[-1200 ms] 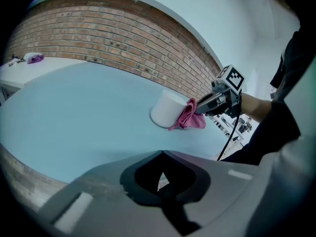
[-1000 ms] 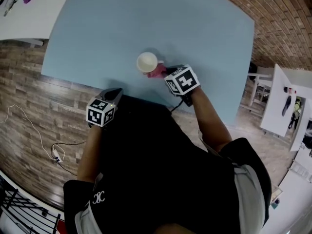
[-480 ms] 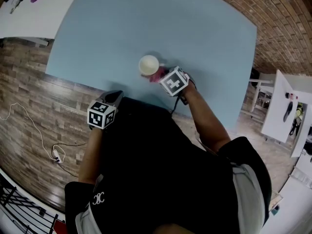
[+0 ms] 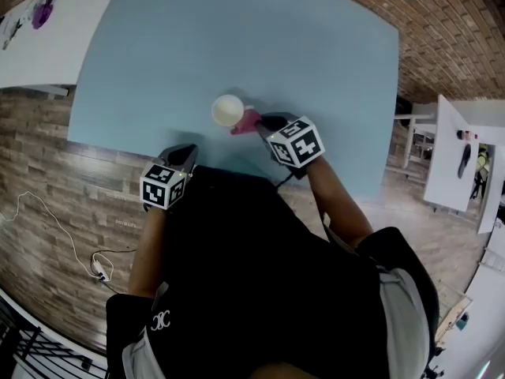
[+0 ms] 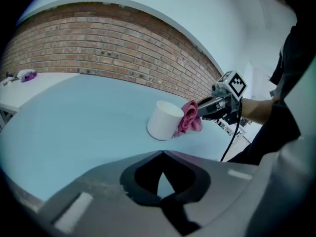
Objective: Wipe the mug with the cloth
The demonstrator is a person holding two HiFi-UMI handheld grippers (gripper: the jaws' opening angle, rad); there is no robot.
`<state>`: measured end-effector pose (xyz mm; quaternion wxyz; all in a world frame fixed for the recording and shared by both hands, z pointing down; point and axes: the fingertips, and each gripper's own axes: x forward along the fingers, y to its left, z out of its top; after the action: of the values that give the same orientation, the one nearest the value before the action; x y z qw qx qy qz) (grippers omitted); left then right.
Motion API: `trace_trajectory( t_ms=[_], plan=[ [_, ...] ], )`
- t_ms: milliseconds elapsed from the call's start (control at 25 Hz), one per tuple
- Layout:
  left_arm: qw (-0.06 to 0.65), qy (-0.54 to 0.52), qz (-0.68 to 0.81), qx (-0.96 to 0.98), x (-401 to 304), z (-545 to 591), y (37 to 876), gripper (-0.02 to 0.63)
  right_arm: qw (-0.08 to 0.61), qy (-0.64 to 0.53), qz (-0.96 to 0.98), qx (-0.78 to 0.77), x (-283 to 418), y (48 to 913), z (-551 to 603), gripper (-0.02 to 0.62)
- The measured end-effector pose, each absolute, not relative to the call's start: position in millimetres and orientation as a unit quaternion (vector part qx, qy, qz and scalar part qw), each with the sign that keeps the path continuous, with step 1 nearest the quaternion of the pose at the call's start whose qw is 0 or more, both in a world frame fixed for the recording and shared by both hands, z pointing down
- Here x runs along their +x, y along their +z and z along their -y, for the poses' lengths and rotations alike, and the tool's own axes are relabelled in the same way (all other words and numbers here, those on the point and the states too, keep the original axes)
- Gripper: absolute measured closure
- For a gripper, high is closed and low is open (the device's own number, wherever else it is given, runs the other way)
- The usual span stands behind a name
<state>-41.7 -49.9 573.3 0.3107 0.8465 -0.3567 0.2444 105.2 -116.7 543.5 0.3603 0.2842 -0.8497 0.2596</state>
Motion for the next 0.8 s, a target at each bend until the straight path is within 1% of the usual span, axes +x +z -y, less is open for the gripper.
trace_trajectory(
  t_ms=[80, 160, 360, 440, 640, 800],
  plan=[
    [0.303, 0.241, 0.357, 0.85, -43.0, 57.4, 569.3, 0.601, 0.328, 0.251, 0.86, 0.301, 112.1, 532.1, 117.8, 0.558],
    [0.298, 0.239, 0.359, 0.852, -45.7, 64.6, 567.0, 0.601, 0.316, 0.247, 0.852, 0.336, 127.5, 530.1, 120.9, 0.558],
    [0.289, 0.235, 0.357, 0.857, -46.1, 78.3, 562.5, 0.601, 0.366, 0.218, 0.787, 0.446, 198.2, 552.1, 118.1, 0.558],
    [0.283, 0.232, 0.355, 0.86, -44.8, 84.6, 560.5, 0.601, 0.364, 0.217, 0.77, 0.477, 217.7, 552.6, 115.1, 0.558],
    [0.274, 0.207, 0.344, 0.874, -48.1, 101.9, 551.6, 0.601, 0.303, 0.2, 0.766, 0.531, 218.4, 530.9, 120.0, 0.558],
    [0.271, 0.205, 0.327, 0.882, -48.5, 110.8, 551.3, 0.601, 0.283, 0.181, 0.768, 0.545, 211.3, 520.2, 120.9, 0.558]
  ],
)
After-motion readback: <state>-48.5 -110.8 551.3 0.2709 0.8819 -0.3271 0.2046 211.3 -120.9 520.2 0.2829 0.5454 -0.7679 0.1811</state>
